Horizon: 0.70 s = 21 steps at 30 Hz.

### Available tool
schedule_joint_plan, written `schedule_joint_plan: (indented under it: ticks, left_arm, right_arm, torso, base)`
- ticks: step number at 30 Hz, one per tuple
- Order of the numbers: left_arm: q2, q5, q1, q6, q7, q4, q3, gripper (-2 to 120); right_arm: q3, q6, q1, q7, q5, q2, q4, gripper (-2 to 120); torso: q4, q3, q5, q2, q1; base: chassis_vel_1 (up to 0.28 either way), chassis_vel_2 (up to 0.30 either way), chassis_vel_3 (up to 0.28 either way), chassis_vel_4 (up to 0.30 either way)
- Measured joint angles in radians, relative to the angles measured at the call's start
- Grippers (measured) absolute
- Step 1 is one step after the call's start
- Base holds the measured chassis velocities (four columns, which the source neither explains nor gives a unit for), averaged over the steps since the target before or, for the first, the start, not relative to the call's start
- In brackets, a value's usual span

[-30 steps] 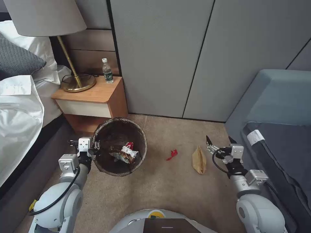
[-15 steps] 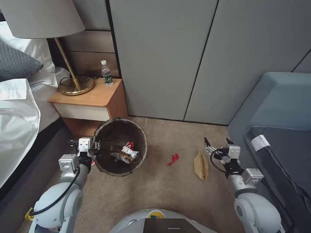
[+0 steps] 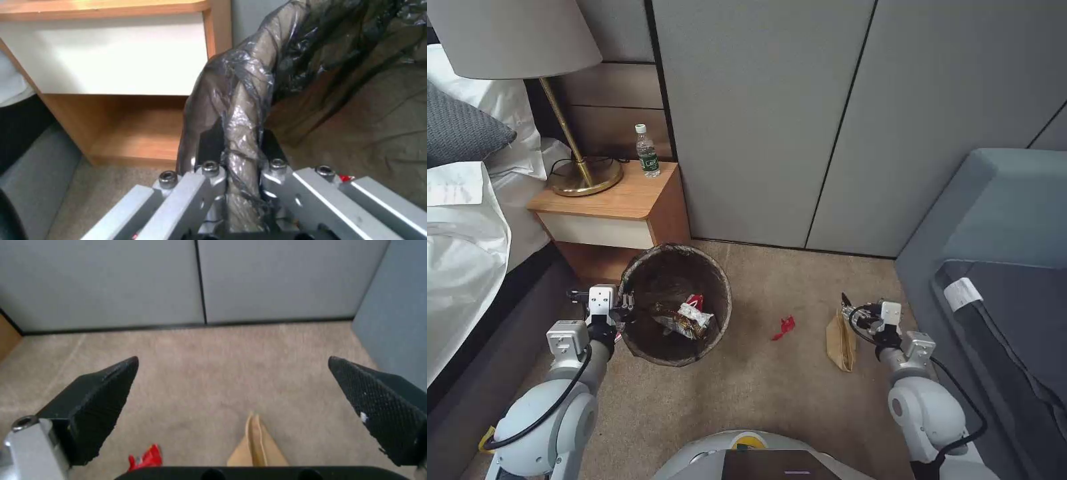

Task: Pick up the trash bin, then pick up the garbage from the floor and place it into the trash bin.

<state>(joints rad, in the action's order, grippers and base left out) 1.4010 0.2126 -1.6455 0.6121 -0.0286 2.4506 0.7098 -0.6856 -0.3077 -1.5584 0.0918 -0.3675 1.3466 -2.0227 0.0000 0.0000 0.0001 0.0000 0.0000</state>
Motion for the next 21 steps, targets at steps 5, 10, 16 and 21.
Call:
schedule_joint_plan:
  ticks: [5, 10, 16, 21]
  left_arm:
    - [0.0, -0.003, 0.0, 0.0, 0.0, 0.0, 0.0, 3]
    - [0.0, -0.005, -0.004, 0.0, 0.0, 0.004, 0.0, 3]
    - [0.001, -0.007, -0.007, 0.0, -0.001, 0.008, 0.0, 3]
    - [0.003, -0.01, -0.008, 0.0, -0.001, 0.009, -0.001, 3]
  right_arm:
    - [0.013, -0.011, 0.033, 0.0, -0.017, -0.002, 0.084, 100]
    - [0.024, -0.022, 0.069, -0.002, -0.03, -0.01, 0.164, 100]
    - [0.044, -0.041, 0.117, -0.004, -0.041, -0.023, 0.247, 100]
    - [0.063, -0.049, 0.154, 0.0, -0.046, -0.025, 0.315, 100]
  torso:
    - [0.0, 0.0, 0.0, 0.0, 0.0]
    - [0.0, 0.0, 0.0, 0.0, 0.0]
    - [0.0, 0.0, 0.0, 0.0, 0.0]
    - [0.0, 0.0, 0.0, 0.0, 0.0]
  base:
    - [0.0, 0.0, 0.0, 0.0]
    - [0.0, 0.0, 0.0, 0.0]
    - [0.0, 0.0, 0.0, 0.0]
    - [0.0, 0.0, 0.0, 0.0]
